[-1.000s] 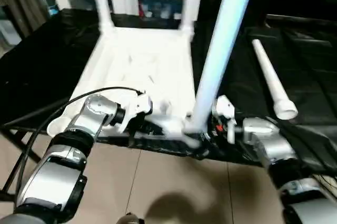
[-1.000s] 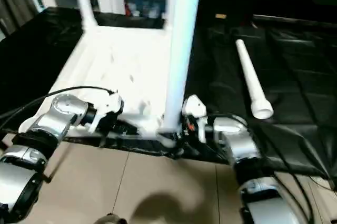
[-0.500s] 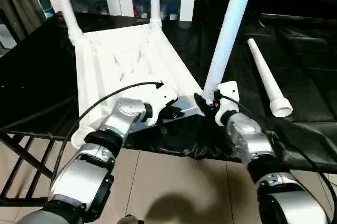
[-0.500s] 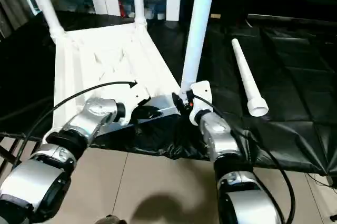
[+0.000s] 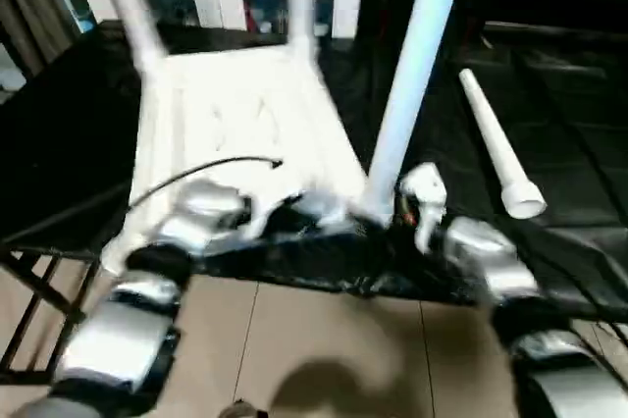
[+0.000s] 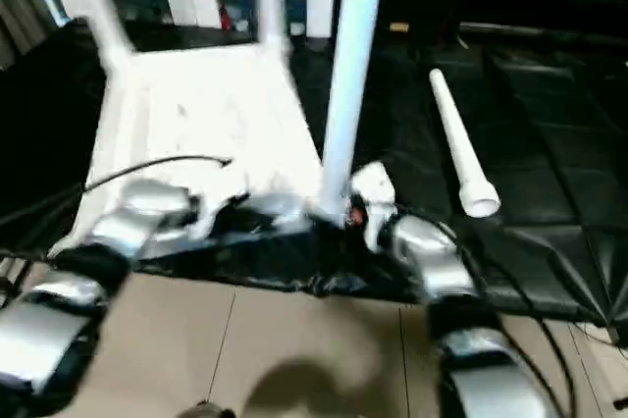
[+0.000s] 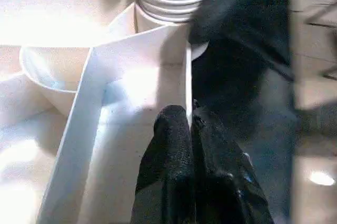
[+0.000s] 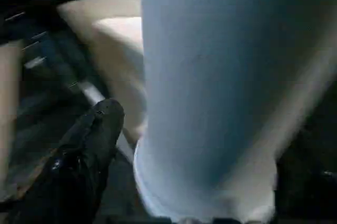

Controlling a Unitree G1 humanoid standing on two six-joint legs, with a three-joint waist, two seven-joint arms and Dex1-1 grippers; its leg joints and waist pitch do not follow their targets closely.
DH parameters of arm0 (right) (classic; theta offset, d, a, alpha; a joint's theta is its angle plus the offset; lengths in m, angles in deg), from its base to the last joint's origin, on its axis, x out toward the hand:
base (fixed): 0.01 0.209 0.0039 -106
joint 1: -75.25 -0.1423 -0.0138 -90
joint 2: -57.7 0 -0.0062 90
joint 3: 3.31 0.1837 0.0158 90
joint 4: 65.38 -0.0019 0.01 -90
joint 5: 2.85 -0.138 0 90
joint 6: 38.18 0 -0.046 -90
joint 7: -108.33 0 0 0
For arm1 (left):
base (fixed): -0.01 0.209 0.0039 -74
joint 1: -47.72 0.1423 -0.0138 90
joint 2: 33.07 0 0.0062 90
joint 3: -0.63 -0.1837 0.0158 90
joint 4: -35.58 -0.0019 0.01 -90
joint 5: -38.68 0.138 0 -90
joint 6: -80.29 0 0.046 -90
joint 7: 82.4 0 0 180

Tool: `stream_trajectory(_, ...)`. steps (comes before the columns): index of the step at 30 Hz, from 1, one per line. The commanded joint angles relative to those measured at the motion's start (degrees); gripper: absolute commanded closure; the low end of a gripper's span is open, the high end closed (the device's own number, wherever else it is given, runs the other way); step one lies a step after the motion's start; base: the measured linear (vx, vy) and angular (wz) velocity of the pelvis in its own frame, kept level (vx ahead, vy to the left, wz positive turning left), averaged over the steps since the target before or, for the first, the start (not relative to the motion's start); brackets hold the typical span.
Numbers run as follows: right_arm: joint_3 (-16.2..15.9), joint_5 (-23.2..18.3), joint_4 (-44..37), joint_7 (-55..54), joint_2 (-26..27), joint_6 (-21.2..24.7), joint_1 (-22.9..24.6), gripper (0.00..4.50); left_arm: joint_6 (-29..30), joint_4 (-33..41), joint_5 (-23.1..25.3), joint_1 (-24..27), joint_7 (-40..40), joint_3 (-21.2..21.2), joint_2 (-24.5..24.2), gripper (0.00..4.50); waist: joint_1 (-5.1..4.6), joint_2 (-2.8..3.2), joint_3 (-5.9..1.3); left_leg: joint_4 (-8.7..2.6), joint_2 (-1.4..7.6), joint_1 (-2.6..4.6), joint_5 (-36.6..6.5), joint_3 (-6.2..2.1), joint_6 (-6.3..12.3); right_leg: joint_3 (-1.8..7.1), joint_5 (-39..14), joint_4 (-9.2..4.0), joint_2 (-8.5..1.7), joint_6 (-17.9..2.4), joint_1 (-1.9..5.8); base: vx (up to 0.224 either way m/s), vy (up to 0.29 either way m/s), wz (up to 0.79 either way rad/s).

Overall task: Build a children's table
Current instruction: Rotate leg to tighten

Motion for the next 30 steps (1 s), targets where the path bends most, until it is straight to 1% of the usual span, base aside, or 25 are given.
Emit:
stream_trajectory(1, -4.09, -0.24, -2.57, 7.81, 0.25, 1.15, 0.88, 0.53, -1.14, 1.28, -1.03, 0.22, 3.37, -1.62, 0.82, 4.50, 0.16, -0.22, -3.86, -3.52, 2.98, 1.01, -7.70, -0.75, 7.73, 3.00, 2.73, -3.52, -4.14, -16.61, 2.81, 0.000, 0.000, 0.00)
stream_trajectory(3, -5.23, -0.46, -3.95, 11.73, -0.95, 2.17, 1.40, 0.53, -1.47, 1.29, -1.18, 0.19, 5.49, -1.74, -0.08, 4.50, 0.53, -0.17, -3.76, -3.77, 3.12, 1.14, -8.88, -0.82, 6.68, 3.06, 0.89, -3.66, -4.17, -16.35, 2.70, 0.000, 0.000, 0.00)
stream_trajectory(4, -5.67, -0.45, -4.61, 13.18, -1.48, 2.63, 1.55, 0.53, -1.59, 1.23, -1.18, 0.08, 6.05, -1.69, -0.47, 4.50, 0.60, -0.26, -3.75, -3.79, 3.18, 1.22, -8.99, -0.82, 6.44, 3.09, 0.70, -3.68, -4.22, -16.31, 2.67, 0.000, 0.000, 0.00)
stream_trajectory(5, -6.08, -0.66, -5.57, 14.89, -2.08, 3.62, 1.77, 0.69, -1.64, 1.24, -1.31, 0.00, 6.79, -1.56, -0.86, 4.50, 0.69, -0.31, -3.70, -3.83, 3.10, 1.23, -9.25, -0.80, 6.11, 3.10, 0.09, -3.72, -4.19, -16.25, 2.70, 0.000, 0.000, 0.00)
stream_trajectory(6, -6.21, -0.76, -5.95, 15.55, -2.31, 4.04, 1.85, 0.69, -1.66, 1.25, -1.36, -0.03, 7.06, -1.50, -1.00, 4.50, 0.82, -0.30, -3.74, -3.81, 3.13, 1.26, -9.07, -0.78, 5.79, 3.14, -0.09, -3.71, -4.31, -16.16, 2.67, 0.000, 0.000, 0.00)
stream_trajectory(7, -6.39, -0.89, -6.37, 16.35, -2.57, 4.66, 1.89, 0.78, -1.59, 1.22, -1.33, -0.11, 7.53, -1.51, -1.27, 4.50, 0.84, -0.29, -3.77, -3.84, 3.15, 1.22, -8.77, -0.81, 5.64, 3.16, 0.08, -3.68, -4.38, -16.20, 2.73, 0.000, 0.000, 0.00)
stream_trajectory(8, -6.52, -1.17, -6.88, 17.07, -2.77, 5.30, 1.91, 0.95, -1.84, 1.15, -1.17, -0.18, 8.03, -1.49, -1.56, 4.50, 0.85, -0.39, -3.78, -3.83, 3.11, 1.19, -8.33, -0.81, 5.60, 3.12, 0.43, -3.62, -4.31, -16.22, 2.72, 0.000, 0.000, 0.00)
stream_trajectory(11, -6.60, -1.73, -7.58, 17.80, -2.83, 6.31, 1.86, 1.08, -1.91, 1.18, -1.01, -0.21, 9.15, -1.64, -2.12, 4.50, 0.88, -0.32, -3.89, -3.73, 3.11, 1.21, -7.26, -0.82, 5.73, 3.11, 1.74, -3.42, -4.31, -16.31, 2.69, 0.000, 0.000, 0.00)
stream_trajectory(13, -6.44, -2.12, -8.15, 17.92, -2.64, 7.03, 1.96, 1.31, -1.79, 1.07, -1.26, -0.27, 9.54, -1.58, -2.33, 4.50, 0.89, -0.31, -3.90, -3.70, 3.08, 1.15, -6.91, -0.81, 5.90, 3.06, 2.57, -3.34, -4.33, -16.58, 2.68, 0.000, 0.000, 0.00)
stream_trajectory(18, -6.46, -2.49, -9.68, 17.72, -2.27, 8.39, 3.08, 1.67, -2.01, 0.59, -1.17, -0.40, 8.59, -1.28, -2.18, 4.50, 1.10, -0.25, -3.85, -3.75, 3.08, 1.22, -7.67, -0.79, 5.44, 3.09, 1.43, -3.53, -4.40, -16.31, 2.67, 0.000, 0.000, 0.00)
stream_trajectory(21, -4.40, -2.64, -9.98, 13.02, -0.65, 9.77, 3.86, 1.72, -0.96, 0.17, -1.28, -0.64, 5.25, -0.25, -1.02, 4.50, 1.21, -0.34, -3.88, -3.75, 3.07, 1.17, -7.25, -0.82, 5.12, 3.11, 1.45, -3.48, -4.40, -16.01, 2.71, 0.000, 0.000, 0.00)
stream_trajectory(22, -4.28, -2.61, -9.92, 12.61, -0.55, 9.75, 3.87, 1.74, -0.89, 0.14, -1.28, -0.67, 5.01, -0.20, -0.93, 4.50, 1.22, -0.29, -3.82, -3.82, 3.10, 1.20, -7.55, -0.83, 4.94, 3.11, 0.92, -3.55, -4.43, -15.93, 2.65, 0.000, 0.000, 0.00)
stream_trajectory(23, -2.95, -2.30, -9.13, 7.92, 0.71, 9.33, 3.90, 1.74, -0.16, -0.14, -0.83, -0.90, 1.65, 0.10, -0.01, 4.50, 1.15, -0.29, -3.70, -3.95, 3.15, 1.23, -8.43, -0.82, 4.32, 3.17, -0.71, -3.75, -4.50, -15.66, 2.54, 0.000, 0.000, 0.00)
stream_trajectory(24, -2.30, -1.79, -8.44, 4.81, 1.41, 9.14, 3.77, 1.75, 0.11, -0.33, -0.33, -1.07, -0.63, 0.14, 0.45, 4.50, 1.11, -0.28, -3.60, -4.05, 3.17, 1.29, -9.28, -0.87, 3.81, 3.18, -2.07, -3.90, -4.55, -15.50, 2.47, 0.000, 0.000, 0.00)
stream_trajectory(25, -1.18, -0.63, -6.52, -1.02, 2.57, 8.23, 3.22, 1.75, 1.09, -0.50, 0.33, -1.30, -3.56, 0.07, 1.27, 4.50, 0.85, -0.54, -3.54, -4.27, 3.14, 1.37, -10.37, -0.92, 2.82, 3.18, -4.54, -4.18, -4.54, -15.01, 2.53, 0.000, 0.000, 0.00)
stream_trajectory(26, -0.68, -0.12, -5.65, -3.61, 3.11, 7.77, 2.98, 1.75, 1.57, -0.57, 0.63, -1.39, -4.92, 0.03, 1.65, 4.50, 0.72, -0.37, -3.49, -4.37, 3.22, 1.48, -10.71, -0.98, 1.96, 3.30, -5.76, -4.23, -4.71, -14.78, 2.33, 0.000, 0.000, 0.00)
stream_trajectory(27, 0.45, 1.10, -3.59, -9.99, 4.45, 6.45, 2.46, 1.76, 2.46, -0.74, 1.11, -1.61, -8.52, 0.21, 2.79, 4.50, 0.22, -0.47, -3.18, -4.71, 3.05, 1.44, -13.29, -1.11, 0.19, 3.37, -10.93, -4.81, -4.81, -13.72, 2.39, 0.000, 0.000, 0.00)
stream_trajectory(28, 0.45, 1.10, -3.59, -9.99, 4.45, 6.45, 2.46, 1.76, 2.46, -0.74, 1.11, -1.61, -8.52, 0.21, 2.79, 4.50, 0.05, -0.43, -3.16, -4.75, 2.98, 1.48, -13.90, -1.12, -0.30, 3.37, -12.17, -4.97, -4.81, -13.43, 2.35, 0.000, 0.000, 0.00)
stream_trajectory(29, 1.75, 1.98, -1.41, -17.14, 6.20, 6.59, 1.79, 1.76, 4.07, -0.63, 1.00, -1.82, -11.66, 0.66, 4.67, 4.50, -0.13, -0.57, -3.25, -4.74, 2.92, 1.57, -13.90, -1.13, -0.55, 3.44, -12.91, -5.15, -4.79, -12.81, 2.37, 0.000, 0.000, 0.00)
stream_trajectory(30, 1.75, 1.98, -1.41, -17.14, 6.20, 6.59, 1.79, 1.76, 4.07, -0.63, 1.00, -1.82, -11.66, 0.66, 4.67, 4.50, -0.36, -0.54, -3.16, -4.77, 2.91, 1.55, -13.78, -1.09, -0.65, 3.54, -12.53, -5.09, -4.67, -12.86, 2.22, 0.000, 0.000, 0.00)
